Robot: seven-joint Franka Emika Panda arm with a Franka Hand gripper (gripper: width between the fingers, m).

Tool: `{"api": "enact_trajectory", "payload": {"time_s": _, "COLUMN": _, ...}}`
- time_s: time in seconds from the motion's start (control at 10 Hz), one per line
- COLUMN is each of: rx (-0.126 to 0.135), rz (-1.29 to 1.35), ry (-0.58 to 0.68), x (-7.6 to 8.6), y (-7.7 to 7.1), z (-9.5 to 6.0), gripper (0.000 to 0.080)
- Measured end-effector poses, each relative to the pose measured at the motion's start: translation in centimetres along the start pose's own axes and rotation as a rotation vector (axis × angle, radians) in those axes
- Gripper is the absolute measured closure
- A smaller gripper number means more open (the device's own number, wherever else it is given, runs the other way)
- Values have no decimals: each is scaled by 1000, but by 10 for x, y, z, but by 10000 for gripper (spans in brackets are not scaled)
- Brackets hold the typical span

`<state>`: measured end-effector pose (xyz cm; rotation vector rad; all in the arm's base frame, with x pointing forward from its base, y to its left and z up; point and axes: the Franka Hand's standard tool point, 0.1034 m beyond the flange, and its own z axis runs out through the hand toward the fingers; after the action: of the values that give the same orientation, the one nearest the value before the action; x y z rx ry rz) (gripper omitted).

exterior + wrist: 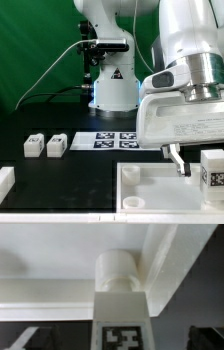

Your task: Assemble one leg

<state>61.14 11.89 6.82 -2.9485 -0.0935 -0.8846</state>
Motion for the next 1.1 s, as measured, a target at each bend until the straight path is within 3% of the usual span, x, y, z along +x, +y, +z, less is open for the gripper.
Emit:
{"api": "enact_trajectory", "payload": {"time_s": 0.6, "rx": 1, "rz": 1, "ry": -6, "x": 0, "y": 0, "z": 0, "gripper": 151}}
{"api": "enact_trajectory", "payload": {"time_s": 0.8, "rx": 5, "rz": 7, "ry": -22, "x": 12, "y": 3, "z": -10, "gripper": 151}}
{"api": "enact_trajectory", "payload": {"time_s": 0.9, "rx": 20, "rz": 11, "ry": -89, "x": 12, "y": 1, "z": -10, "gripper": 151}}
{"api": "enact_trajectory", "payload": {"time_s": 1.0, "rx": 22, "rz": 15, "ry": -81, "x": 25, "y": 2, "z": -13, "gripper": 151}}
{"api": "enact_trajectory", "payload": {"time_s": 1.1, "rx": 58, "rz": 28, "ry": -255, "x": 24, "y": -3, "z": -12, "gripper": 151}}
